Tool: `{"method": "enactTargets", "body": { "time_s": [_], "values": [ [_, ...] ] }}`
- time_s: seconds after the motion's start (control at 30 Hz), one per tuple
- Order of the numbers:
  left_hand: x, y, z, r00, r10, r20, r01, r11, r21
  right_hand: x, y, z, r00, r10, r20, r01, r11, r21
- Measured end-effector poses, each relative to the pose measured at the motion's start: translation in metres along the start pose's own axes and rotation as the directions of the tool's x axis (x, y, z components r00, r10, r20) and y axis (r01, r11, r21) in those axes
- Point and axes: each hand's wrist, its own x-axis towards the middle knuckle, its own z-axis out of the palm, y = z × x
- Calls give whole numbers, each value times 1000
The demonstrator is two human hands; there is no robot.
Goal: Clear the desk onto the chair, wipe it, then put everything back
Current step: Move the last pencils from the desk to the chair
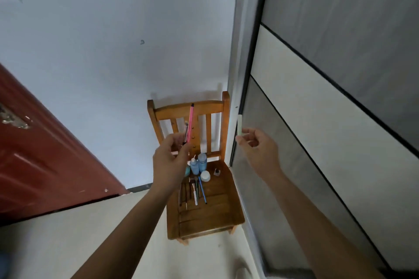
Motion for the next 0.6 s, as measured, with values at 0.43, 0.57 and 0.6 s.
{"method": "enactTargets", "body": {
  "time_s": [0.43, 0.57, 0.6],
  "values": [
    [95, -113, 87, 956, -285, 72, 284, 959, 21, 114, 126, 93, 966, 238, 105, -228, 969, -96],
    [93, -180, 130, 862, -490, 127, 493, 870, 8, 114, 201, 132, 931, 331, 152, -312, 940, -139],
    [90, -198, 142, 836, -531, 139, 536, 844, 2, 111, 222, 141, 922, 351, 162, -328, 932, -151]
  ]
}}
